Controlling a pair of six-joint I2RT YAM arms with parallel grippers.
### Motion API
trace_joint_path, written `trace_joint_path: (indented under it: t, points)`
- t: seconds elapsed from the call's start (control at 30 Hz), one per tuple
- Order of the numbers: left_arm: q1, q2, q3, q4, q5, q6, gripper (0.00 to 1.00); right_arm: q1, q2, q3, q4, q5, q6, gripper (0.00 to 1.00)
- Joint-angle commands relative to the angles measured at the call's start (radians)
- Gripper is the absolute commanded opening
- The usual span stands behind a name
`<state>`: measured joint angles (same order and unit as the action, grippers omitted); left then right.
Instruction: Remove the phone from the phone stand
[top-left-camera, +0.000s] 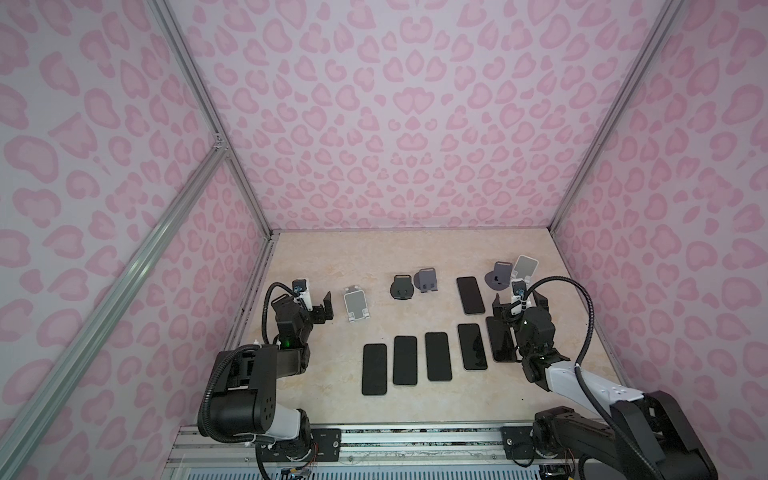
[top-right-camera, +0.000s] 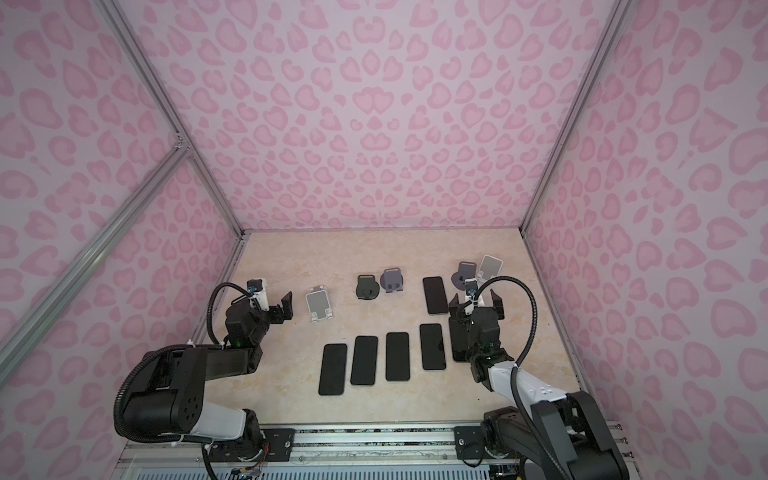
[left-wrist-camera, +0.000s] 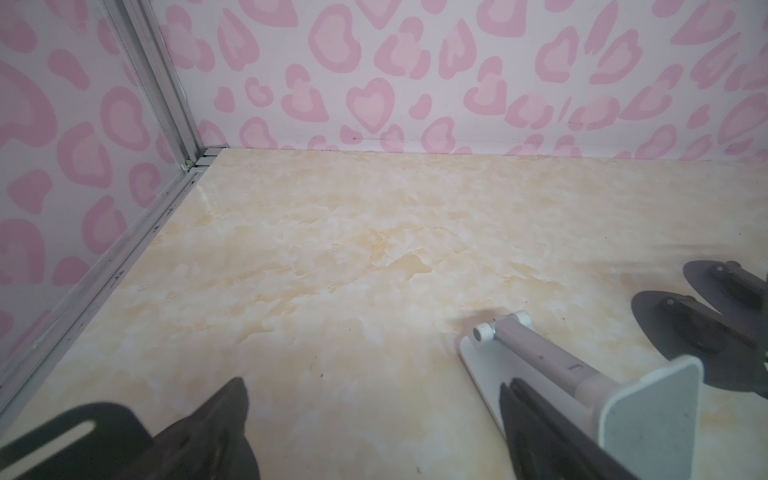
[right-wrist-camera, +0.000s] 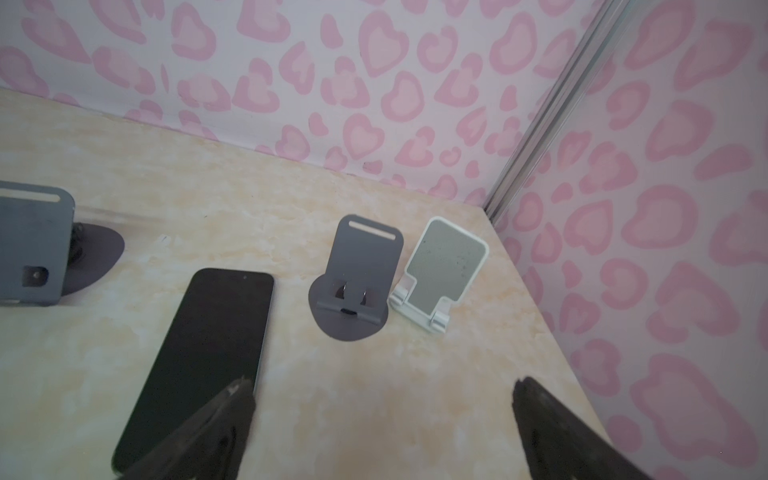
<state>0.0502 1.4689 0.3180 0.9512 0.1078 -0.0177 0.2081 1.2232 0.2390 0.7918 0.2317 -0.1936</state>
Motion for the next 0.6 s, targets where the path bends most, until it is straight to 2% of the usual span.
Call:
trace_joint_path:
  t: [0.0, 0.07, 0.13, 0.17, 0.23, 0.37, 0.43, 0.57]
  points:
    - [0.001, 0.002, 0.003, 0.045, 0.001, -0.001, 0.98, -0.007, 0.147, -0.055, 0.354, -0.049, 0.018, 1.00]
    - [0.001, 0.003, 0.002, 0.044, 0.003, -0.001, 0.98, -0.011, 0.254, -0.094, 0.494, 0.000, 0.036, 1.00]
    - [0.001, 0.003, 0.001, 0.043, 0.001, -0.001, 0.98, -0.013, 0.400, -0.157, 0.765, 0.073, 0.058, 1.00]
    - [0.001, 0.004, 0.002, 0.043, 0.002, -0.001, 0.98, -0.012, 0.406, -0.126, 0.726, 0.090, 0.062, 1.00]
    - [0.001, 0.003, 0.002, 0.044, 0.001, -0.001, 0.97, -0.067, 0.375, -0.089, 0.630, 0.035, 0.115, 1.00]
    - [0.001, 0.003, 0.002, 0.044, 0.002, -0.001, 0.98, -0.066, 0.372, 0.012, 0.450, 0.179, 0.161, 1.00]
    - [0.002, 0.002, 0.001, 0.044, 0.002, -0.001, 0.98, -0.107, 0.352, 0.062, 0.321, 0.143, 0.212, 1.00]
    - [0.002, 0.004, 0.002, 0.044, 0.002, -0.001, 0.98, -0.133, 0.350, 0.076, 0.289, 0.099, 0.233, 1.00]
